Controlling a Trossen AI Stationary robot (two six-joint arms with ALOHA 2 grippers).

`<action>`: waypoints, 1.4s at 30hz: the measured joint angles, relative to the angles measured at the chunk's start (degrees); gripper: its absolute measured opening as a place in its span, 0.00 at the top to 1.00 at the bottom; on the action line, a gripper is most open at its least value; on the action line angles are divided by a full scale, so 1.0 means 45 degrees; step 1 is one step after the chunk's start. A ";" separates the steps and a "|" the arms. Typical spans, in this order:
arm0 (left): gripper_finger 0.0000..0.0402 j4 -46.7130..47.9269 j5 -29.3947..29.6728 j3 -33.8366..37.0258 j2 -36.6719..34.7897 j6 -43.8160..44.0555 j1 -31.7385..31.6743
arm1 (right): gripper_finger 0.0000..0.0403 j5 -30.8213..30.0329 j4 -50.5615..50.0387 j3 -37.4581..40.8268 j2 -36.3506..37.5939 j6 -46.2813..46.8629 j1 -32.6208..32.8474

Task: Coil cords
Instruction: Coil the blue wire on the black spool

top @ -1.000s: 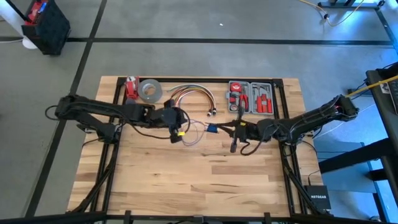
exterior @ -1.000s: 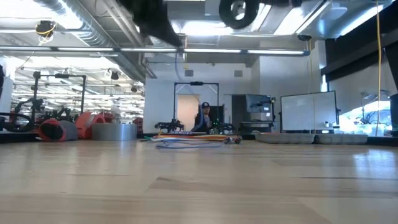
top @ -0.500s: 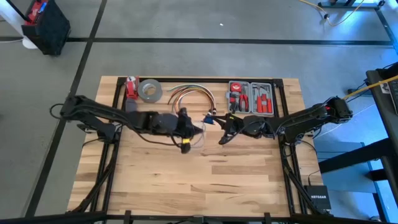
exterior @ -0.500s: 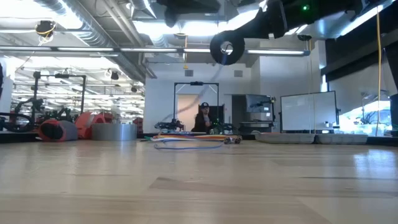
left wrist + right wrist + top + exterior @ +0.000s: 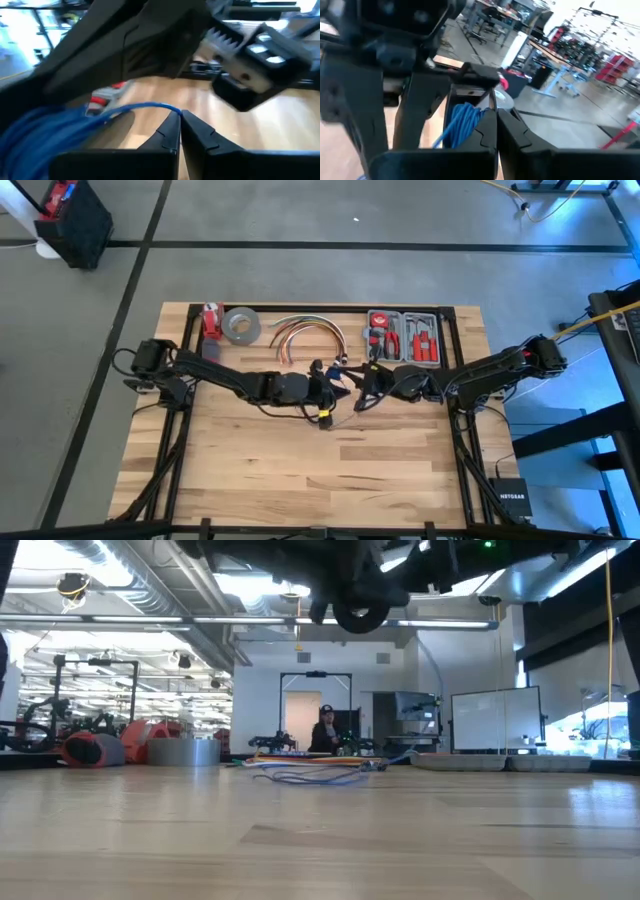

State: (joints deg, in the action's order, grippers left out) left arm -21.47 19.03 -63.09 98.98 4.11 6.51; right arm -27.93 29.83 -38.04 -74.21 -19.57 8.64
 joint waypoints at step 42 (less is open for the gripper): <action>0.84 0.2155 0.0556 0.0029 -0.0004 -0.0356 0.0200 | 1.00 -0.4374 -0.4026 -0.5052 0.1336 -0.2412 0.3424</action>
State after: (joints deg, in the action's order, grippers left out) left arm -11.77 21.53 -62.96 98.96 2.51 7.41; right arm -47.61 11.71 -60.77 -68.19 -30.42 24.05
